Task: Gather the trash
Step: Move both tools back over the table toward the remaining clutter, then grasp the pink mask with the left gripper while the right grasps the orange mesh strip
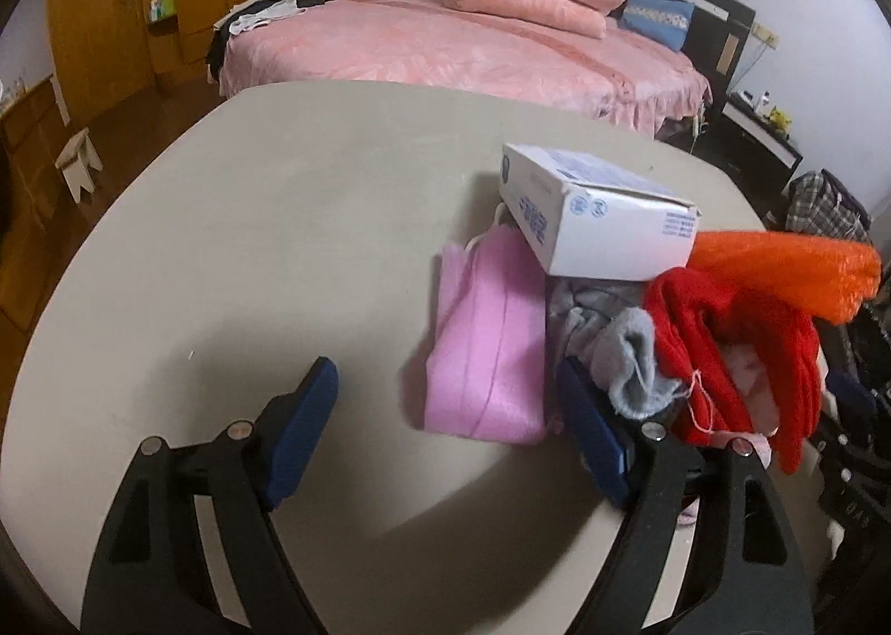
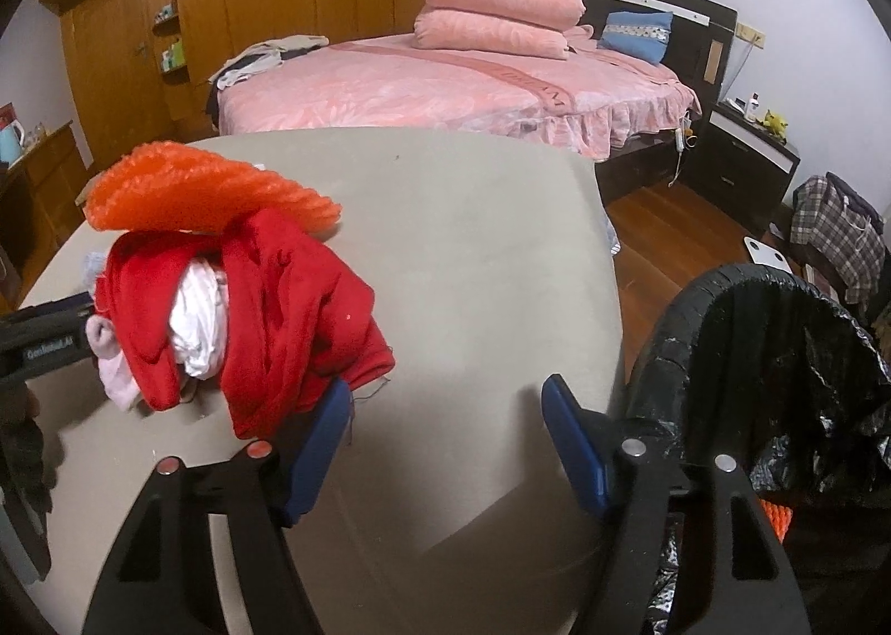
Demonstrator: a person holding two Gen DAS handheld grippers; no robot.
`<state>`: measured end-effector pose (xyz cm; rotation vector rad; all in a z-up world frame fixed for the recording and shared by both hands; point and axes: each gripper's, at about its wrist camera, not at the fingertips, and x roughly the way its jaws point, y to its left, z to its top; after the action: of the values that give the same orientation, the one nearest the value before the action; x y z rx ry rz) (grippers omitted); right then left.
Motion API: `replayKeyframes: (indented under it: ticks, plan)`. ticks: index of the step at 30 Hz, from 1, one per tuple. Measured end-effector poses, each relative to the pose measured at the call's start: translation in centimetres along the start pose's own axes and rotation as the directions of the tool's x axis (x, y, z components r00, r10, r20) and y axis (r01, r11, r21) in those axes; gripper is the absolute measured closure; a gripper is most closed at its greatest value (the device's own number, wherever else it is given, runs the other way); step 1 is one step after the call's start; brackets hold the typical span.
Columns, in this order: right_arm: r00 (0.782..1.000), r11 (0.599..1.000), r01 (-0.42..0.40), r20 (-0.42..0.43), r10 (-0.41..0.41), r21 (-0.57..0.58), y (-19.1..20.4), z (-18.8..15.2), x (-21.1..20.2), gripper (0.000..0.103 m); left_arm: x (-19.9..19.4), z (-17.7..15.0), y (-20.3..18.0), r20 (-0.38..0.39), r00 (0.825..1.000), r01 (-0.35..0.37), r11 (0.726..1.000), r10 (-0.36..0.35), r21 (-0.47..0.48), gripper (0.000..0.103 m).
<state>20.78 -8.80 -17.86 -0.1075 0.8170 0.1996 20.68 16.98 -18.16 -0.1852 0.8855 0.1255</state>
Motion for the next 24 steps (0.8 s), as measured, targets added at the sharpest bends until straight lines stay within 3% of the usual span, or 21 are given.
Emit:
replayKeyframes:
  ticks: [1, 3, 5, 10, 14, 19, 21, 24]
  plan:
    - [1.000, 1.000, 0.000, -0.002, 0.000, -0.001, 0.1, 0.0, 0.0, 0.033, -0.1, -0.1, 0.1, 0.001, 1.000, 0.002, 1.000, -0.002, -0.002, 0.027]
    - [1.000, 1.000, 0.001, -0.004, -0.001, -0.004, 0.3, 0.0, 0.0, 0.033, -0.2, -0.1, 0.2, 0.009, 1.000, 0.010, 1.000, -0.010, -0.004, 0.043]
    - [1.000, 1.000, 0.000, -0.003, 0.000, -0.010, 0.4, 0.0, 0.0, 0.033, -0.3, -0.2, 0.2, 0.015, 1.000, 0.027, 1.000, -0.027, -0.003, 0.069]
    - [1.000, 1.000, -0.003, 0.007, 0.003, -0.007, 0.3, 0.0, -0.2, 0.036, -1.3, -0.2, 0.0, 0.053, 0.997, 0.061, 0.998, -0.060, -0.012, 0.088]
    - [1.000, 1.000, -0.015, 0.018, 0.015, 0.016, -0.3, -0.1, -0.7, 0.039, -3.4, -1.1, 0.7, 0.081, 0.996, 0.038, 0.999, -0.036, -0.020, 0.088]
    - [0.999, 0.999, -0.033, 0.029, 0.032, 0.026, -0.3, -0.6, -1.8, 0.039, -5.5, -3.0, 1.8, 0.064, 0.998, 0.012, 1.000, -0.011, -0.013, 0.087]
    - [0.999, 0.999, -0.038, 0.023, 0.037, 0.021, 0.0, -0.8, -1.8, 0.039, -5.7, -3.6, 2.1, 0.045, 0.999, 0.005, 1.000, -0.005, -0.013, 0.081]
    - [0.999, 0.999, -0.039, 0.010, 0.039, 0.013, 0.2, -0.8, -1.7, 0.039, -5.7, -3.8, 2.2, 0.042, 0.999, 0.007, 1.000, -0.005, -0.029, 0.053]
